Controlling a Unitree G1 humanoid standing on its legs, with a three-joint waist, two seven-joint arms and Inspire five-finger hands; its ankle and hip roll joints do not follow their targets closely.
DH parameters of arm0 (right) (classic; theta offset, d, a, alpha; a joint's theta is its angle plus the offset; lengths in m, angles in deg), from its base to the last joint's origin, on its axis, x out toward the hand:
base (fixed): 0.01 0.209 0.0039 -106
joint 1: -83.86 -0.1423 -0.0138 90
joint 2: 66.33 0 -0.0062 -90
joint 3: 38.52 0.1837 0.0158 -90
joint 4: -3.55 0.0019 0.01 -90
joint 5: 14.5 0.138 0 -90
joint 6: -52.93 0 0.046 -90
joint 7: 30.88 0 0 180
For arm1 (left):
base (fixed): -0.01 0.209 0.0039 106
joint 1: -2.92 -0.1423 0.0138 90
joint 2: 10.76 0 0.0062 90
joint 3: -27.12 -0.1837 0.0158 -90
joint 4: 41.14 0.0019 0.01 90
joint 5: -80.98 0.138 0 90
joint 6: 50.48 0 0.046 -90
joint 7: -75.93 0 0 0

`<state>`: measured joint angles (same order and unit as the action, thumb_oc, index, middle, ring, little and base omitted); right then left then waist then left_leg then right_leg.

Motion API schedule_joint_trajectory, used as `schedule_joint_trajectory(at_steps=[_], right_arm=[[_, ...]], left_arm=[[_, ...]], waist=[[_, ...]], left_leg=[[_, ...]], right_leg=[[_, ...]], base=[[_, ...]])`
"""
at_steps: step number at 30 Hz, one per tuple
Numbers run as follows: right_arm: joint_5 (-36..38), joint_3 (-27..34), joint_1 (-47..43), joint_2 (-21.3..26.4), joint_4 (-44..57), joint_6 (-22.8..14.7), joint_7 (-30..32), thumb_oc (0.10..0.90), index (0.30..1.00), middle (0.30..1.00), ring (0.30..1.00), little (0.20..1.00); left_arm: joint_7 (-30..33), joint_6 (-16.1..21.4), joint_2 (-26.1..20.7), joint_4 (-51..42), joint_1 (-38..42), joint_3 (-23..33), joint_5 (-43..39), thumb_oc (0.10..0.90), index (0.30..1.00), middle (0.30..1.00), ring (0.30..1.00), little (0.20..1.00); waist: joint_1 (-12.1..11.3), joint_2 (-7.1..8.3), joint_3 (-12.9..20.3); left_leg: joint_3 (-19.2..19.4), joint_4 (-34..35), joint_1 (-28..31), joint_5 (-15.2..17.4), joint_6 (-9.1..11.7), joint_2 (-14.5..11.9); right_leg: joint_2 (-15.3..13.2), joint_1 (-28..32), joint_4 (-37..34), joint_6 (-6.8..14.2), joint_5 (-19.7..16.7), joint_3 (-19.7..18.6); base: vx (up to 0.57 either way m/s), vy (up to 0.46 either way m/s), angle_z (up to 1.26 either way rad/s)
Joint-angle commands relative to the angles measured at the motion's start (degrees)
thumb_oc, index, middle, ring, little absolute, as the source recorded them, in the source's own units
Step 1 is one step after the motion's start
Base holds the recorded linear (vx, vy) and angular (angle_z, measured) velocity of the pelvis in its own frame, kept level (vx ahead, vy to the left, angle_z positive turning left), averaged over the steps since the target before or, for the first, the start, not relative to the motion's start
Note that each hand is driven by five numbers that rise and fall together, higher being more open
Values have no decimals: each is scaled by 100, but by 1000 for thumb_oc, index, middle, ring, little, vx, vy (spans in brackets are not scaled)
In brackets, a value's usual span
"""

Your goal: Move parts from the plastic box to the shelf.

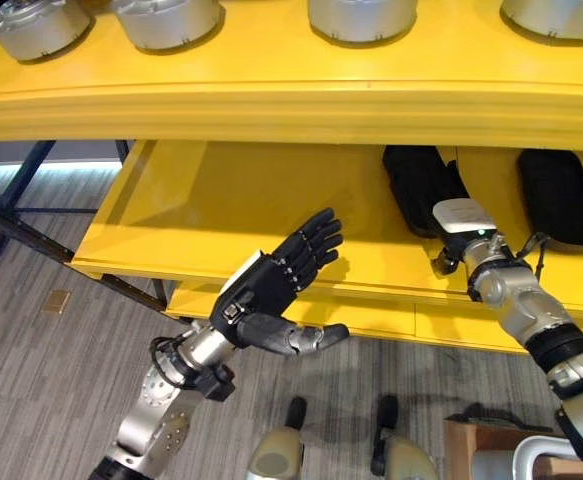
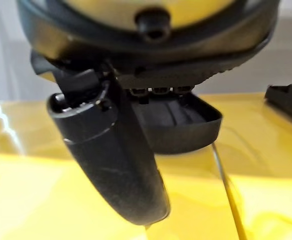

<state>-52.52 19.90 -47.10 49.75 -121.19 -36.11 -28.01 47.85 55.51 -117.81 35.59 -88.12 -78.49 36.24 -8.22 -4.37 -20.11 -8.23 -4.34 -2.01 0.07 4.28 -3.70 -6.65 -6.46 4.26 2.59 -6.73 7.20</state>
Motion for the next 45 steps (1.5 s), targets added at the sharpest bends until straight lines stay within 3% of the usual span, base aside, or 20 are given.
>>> schedule_joint_trajectory(at_steps=[1, 8, 13, 39, 45], right_arm=[[162, -197, -771, 20, -234, 13, 36, 900, 1000, 1000, 1000, 1000], [640, -315, -752, -77, -166, -113, -749, 900, 1000, 1000, 1000, 1000], [1006, -344, -710, -184, -107, -29, -961, 900, 1000, 1000, 1000, 1000], [1172, 3, -456, -688, 679, 13, -651, 900, 1000, 1000, 1000, 1000], [1372, 21, -467, -810, 790, 180, -571, 900, 1000, 1000, 1000, 1000]], left_arm=[[-210, 360, -81, -361, 124, 83, -219, 900, 1000, 1000, 1000, 1000], [-292, 279, -24, -348, 155, 141, -172, 900, 1000, 1000, 1000, 1000], [-352, 225, 11, -331, 171, 182, -133, 900, 1000, 1000, 1000, 1000], [-429, 170, 135, -290, 170, 249, -43, 900, 1000, 1000, 1000, 1000], [-410, 187, 172, -272, 197, 228, -26, 900, 1000, 1000, 1000, 1000]], waist=[[-83, 160, 448], [-114, 204, 409], [-132, 237, 407], [-119, 249, 453], [-116, 236, 443]], left_leg=[[109, 149, -163, -280, -121, 25], [94, 144, -186, -295, -119, 22], [83, 135, -187, -304, -127, 19], [40, 130, -175, -294, -157, 51], [36, 127, -176, -293, -158, 59]], right_leg=[[-50, 429, 577, -12, 979, -158], [-36, 433, 562, -13, 964, -147], [-28, 444, 564, -18, 955, -140], [17, 489, 522, -24, 939, -187], [16, 488, 521, -31, 936, -192]], base=[[0, 0, 0], [0, 0, 0], [0, 0, 0], [0, 0, 0], [0, 0, 0]])
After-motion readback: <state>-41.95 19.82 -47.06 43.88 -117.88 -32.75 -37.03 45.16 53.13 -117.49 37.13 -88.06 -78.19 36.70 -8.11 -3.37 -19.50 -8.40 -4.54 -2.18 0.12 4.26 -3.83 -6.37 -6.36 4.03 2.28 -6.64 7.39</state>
